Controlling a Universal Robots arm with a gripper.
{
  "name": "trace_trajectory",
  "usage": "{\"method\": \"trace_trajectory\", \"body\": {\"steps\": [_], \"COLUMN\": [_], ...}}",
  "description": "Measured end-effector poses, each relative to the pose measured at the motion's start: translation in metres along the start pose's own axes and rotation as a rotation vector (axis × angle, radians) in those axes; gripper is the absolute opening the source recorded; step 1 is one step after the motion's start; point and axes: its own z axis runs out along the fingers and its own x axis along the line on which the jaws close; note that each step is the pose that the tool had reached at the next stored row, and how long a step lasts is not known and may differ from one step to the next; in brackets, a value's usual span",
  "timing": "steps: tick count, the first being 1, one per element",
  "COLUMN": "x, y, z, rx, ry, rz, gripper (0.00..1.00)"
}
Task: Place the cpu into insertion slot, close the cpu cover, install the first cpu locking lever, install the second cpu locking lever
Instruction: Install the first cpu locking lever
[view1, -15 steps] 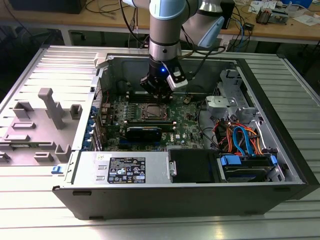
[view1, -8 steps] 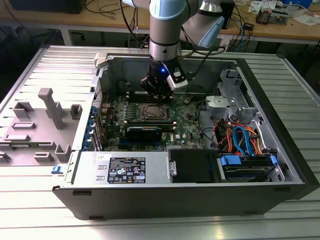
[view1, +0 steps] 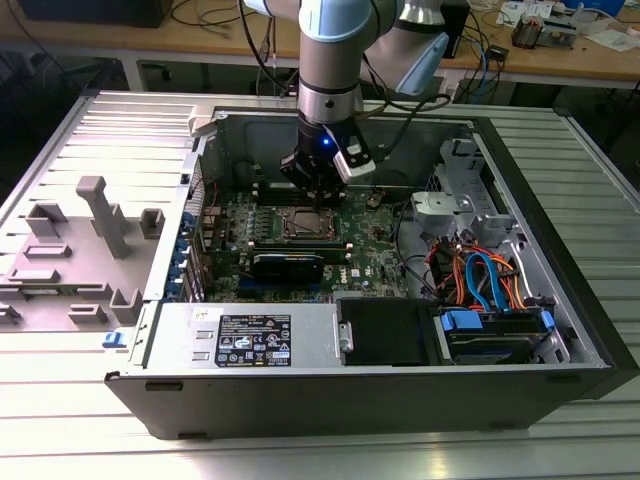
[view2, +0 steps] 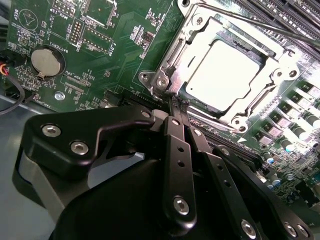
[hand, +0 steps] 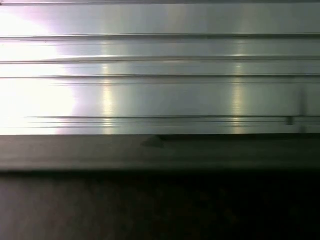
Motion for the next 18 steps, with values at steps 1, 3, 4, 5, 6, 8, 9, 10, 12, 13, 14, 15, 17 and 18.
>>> {"method": "trace_trajectory", "body": {"steps": [1,3,4,5,6,8,9,10,12,13,14,15,17,18], "x": [0.0000,-0.0001,-0.0001,-0.0001,-0.0001,-0.0002,-0.0003,-0.0002,-0.0002,-0.0002,-0.0002,-0.0002,-0.0002,-0.0002], "y": [0.0001,0.0002,0.0004,0.0007,0.0010,0.0014,0.0016,0.0016,0.0015,0.0015,0.0015,0.0015,0.0011,0.0008], "z": [-0.0003,-0.0007,-0.0009,-0.0010,-0.0010,-0.0011,-0.0017,-0.0027,-0.0039,-0.0046,-0.0052,-0.0054,-0.0055,-0.0055], "rx": [-0.0001,-0.0003,-0.0001,0.0000,0.0002,-0.0001,-0.0005,-0.0001,0.0014,0.0023,0.0025,0.0027,0.0034,0.0035], "ry": [-0.0001,-0.0002,-0.0001,0.0000,-0.0001,0.0000,-0.0002,-0.0001,0.0000,0.0000,-0.0001,-0.0001,-0.0001,0.0000], "rz": [0.000,0.000,0.000,0.000,0.000,0.000,0.000,0.000,0.000,0.000,0.000,0.000,0.000,0.000], "gripper": [0.11,0.11,0.11,0.11,0.11,0.11,0.11,0.11,0.11,0.11,0.11,0.11,0.11,0.11]}}
